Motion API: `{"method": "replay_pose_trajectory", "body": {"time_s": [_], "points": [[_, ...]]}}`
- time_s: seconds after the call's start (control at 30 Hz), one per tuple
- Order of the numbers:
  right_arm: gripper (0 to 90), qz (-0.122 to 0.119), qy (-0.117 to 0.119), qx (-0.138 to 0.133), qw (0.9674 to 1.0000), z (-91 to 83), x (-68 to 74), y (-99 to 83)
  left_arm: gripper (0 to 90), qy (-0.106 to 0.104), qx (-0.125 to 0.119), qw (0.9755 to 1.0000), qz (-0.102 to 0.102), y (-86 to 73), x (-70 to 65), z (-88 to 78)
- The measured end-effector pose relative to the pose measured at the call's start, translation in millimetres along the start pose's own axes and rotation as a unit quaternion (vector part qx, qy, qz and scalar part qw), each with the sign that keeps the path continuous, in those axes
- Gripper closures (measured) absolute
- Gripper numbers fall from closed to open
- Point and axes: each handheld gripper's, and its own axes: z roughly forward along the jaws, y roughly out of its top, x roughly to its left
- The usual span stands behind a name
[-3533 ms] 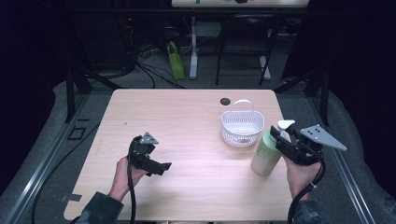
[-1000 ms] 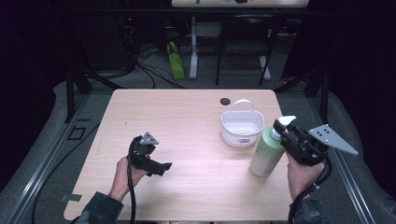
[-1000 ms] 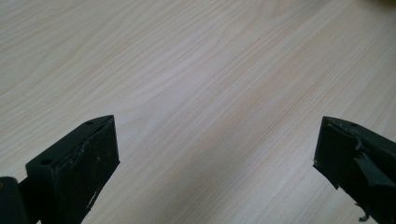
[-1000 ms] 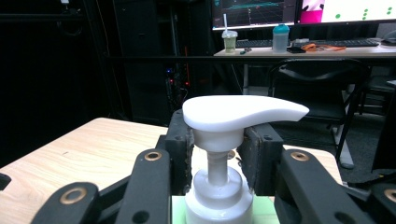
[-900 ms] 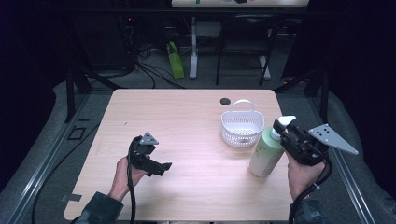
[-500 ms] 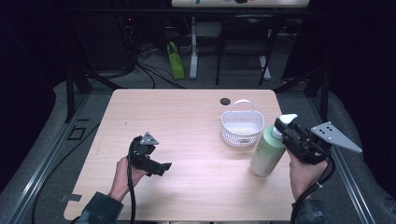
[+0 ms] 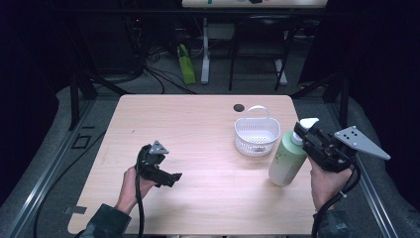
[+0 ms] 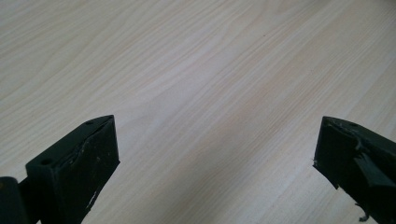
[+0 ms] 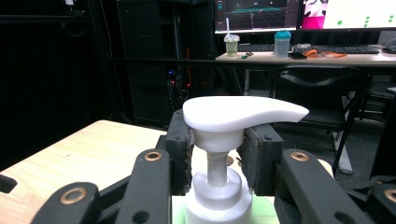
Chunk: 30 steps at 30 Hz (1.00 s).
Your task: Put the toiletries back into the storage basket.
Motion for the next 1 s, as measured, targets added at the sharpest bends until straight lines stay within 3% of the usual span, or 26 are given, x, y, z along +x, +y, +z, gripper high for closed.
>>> {"method": "replay_pose_trajectory", "body": {"time_s": [1.0], "points": [[66.7, -0.013, 0.004, -0.018, 0.9997, 0.1, 0.0, 35.1, 0.0, -0.002, 0.002, 1.0, 0.0, -0.3, 0.4, 0.6]]}}
